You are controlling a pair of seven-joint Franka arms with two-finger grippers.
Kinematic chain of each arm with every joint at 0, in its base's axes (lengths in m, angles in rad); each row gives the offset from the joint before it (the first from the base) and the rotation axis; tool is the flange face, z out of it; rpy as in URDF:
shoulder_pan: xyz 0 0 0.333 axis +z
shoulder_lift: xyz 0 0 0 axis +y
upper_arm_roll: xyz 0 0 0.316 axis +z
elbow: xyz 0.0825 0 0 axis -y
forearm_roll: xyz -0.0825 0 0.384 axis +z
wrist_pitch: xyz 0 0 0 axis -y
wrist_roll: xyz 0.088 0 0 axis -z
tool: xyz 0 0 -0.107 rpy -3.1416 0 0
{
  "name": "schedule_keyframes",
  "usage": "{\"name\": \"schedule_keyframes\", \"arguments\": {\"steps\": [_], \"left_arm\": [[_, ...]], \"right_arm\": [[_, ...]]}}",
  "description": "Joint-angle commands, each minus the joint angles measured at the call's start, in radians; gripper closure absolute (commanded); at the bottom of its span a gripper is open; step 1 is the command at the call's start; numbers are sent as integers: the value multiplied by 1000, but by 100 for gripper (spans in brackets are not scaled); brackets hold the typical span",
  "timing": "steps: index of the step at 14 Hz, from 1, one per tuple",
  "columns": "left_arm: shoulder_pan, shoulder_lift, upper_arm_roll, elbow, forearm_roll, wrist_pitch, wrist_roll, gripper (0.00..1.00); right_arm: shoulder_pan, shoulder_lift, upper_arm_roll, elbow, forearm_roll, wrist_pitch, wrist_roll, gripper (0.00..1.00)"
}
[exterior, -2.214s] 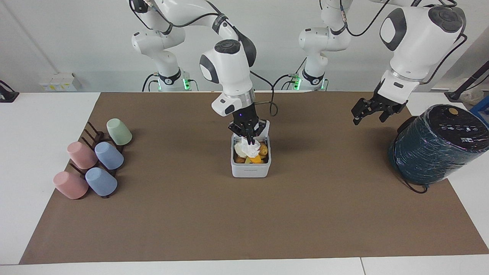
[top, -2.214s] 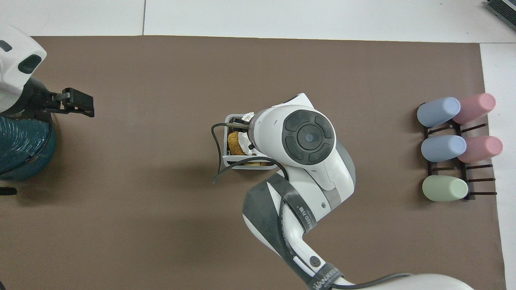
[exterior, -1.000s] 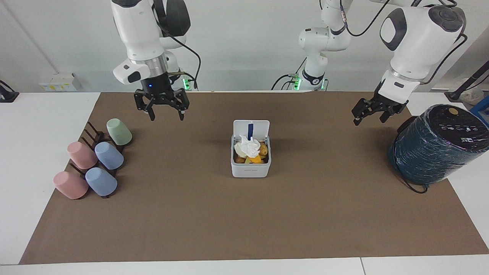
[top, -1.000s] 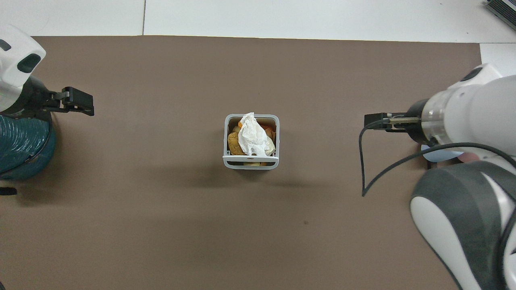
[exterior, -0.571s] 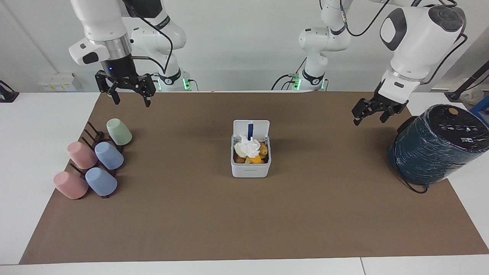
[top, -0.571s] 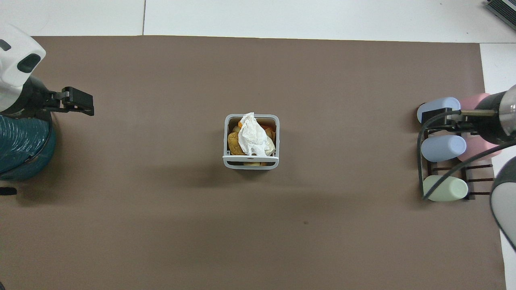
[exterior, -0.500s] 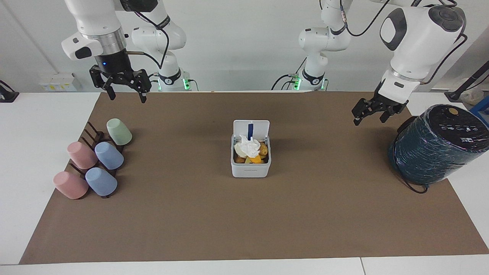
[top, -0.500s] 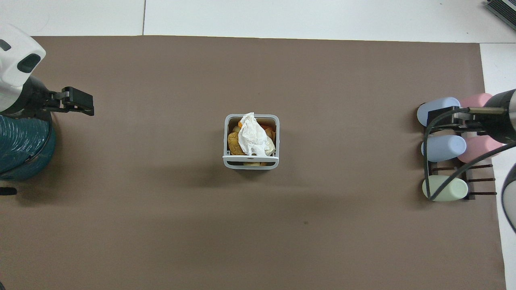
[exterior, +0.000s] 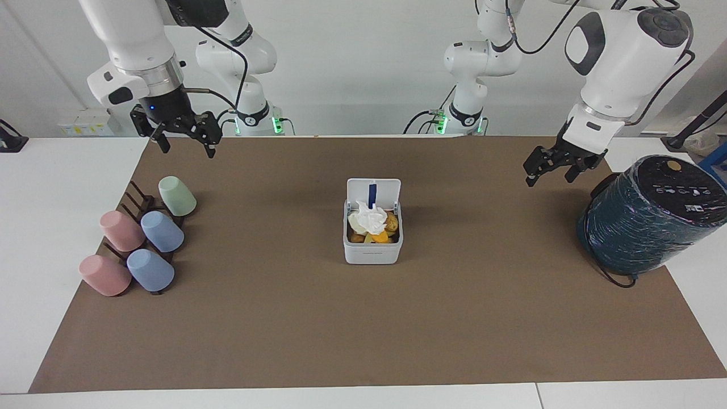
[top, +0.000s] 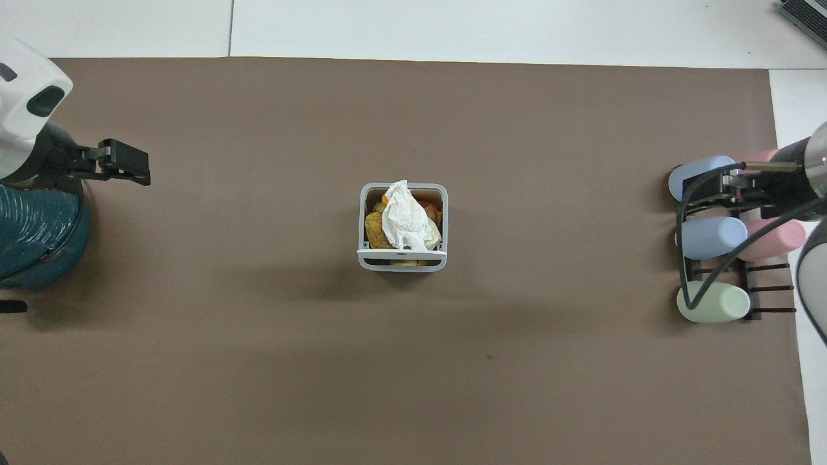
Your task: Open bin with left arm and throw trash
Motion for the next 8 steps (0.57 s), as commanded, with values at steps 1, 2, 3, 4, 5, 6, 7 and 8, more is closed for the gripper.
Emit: {"name": "schedule_keyframes", "arguments": {"steps": [1, 2, 3, 4, 5, 6, 7, 8], "left_arm": [[9, -34, -7, -39, 20, 17, 13, 0], [9, -33, -7, -39, 20, 20, 9, 0], [4, -34, -8, -39, 20, 14, 7, 0], [-1, -34, -8, -39, 20, 17, 12, 0], [-1, -34, -7, -42, 20, 11, 12, 0], [1, -36, -7, -43, 20, 5, 10, 0], [7, -36, -7, -43, 20, 6, 10, 0], [9, -36, -7, -43, 20, 6, 10, 0]], "right_arm": [[-35, -21, 12, -47, -4, 23, -60, 0], [-35, -24, 14, -52, -4, 18, -60, 0], [-33, -26, 14, -52, -4, 12, -68, 0], [-32, -32, 14, -52, -4, 10, -82, 0], [-35, -34, 14, -53, -4, 10, -94, 0], [-36, -34, 14, -52, -4, 10, -103, 0], [-36, -34, 14, -53, -3, 13, -105, 0], [-35, -34, 14, -52, -1, 13, -103, 0]]}}
